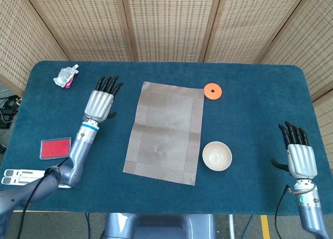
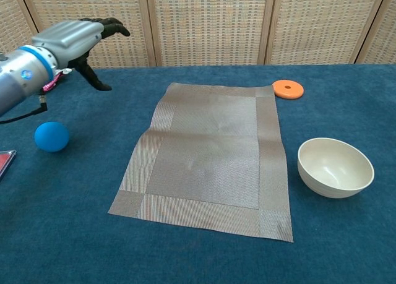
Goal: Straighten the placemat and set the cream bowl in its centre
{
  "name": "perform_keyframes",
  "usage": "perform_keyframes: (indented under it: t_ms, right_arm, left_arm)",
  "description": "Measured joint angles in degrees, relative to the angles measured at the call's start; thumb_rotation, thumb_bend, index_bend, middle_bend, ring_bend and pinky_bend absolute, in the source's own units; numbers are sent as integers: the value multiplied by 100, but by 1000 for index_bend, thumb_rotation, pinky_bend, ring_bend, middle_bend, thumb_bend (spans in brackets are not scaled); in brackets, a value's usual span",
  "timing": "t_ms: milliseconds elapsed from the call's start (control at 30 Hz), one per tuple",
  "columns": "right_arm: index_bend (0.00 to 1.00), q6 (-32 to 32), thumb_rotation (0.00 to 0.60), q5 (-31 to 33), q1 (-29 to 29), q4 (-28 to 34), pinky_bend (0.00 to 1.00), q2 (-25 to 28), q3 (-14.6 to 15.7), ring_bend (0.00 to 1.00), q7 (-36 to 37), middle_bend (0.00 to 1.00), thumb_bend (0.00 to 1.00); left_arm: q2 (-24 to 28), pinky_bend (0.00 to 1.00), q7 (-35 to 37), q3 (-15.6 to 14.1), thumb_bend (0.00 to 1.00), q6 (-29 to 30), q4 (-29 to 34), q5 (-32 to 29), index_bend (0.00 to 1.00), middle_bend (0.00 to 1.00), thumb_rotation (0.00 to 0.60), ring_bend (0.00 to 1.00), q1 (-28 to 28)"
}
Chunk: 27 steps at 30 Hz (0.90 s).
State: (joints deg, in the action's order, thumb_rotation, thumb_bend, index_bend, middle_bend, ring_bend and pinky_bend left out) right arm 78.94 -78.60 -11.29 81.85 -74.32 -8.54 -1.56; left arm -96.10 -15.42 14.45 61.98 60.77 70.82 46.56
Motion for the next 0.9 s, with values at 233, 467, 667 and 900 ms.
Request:
perform_keyframes:
  t_ms: [233, 467, 667, 900]
  right_arm:
    - [88, 85, 600, -229, 20, 168, 0, 2, 138, 0, -106, 0, 116]
    - [191, 95, 600, -426, 27, 277, 0, -33, 297, 0, -267, 0, 117]
    - [353, 101, 600, -628, 19, 319, 0, -131, 431, 0, -449, 0, 120]
    - [438, 186, 600, -936, -15, 338, 0, -474, 560, 0, -667, 5, 130]
  left_arm:
    - [1129, 0, -551, -679, 133, 1124, 2474, 64, 101, 0, 600, 0, -1317]
    - [2030, 0, -964, -1475, 132, 2106, 3573, 506, 101, 0, 600, 0, -2346]
    - [2208, 0, -877, -1672, 133, 2214, 3676, 790, 101, 0, 600, 0, -2578]
    - [2234, 0, -835, -1654, 132, 2243, 3726, 992, 101, 0, 600, 0, -2670]
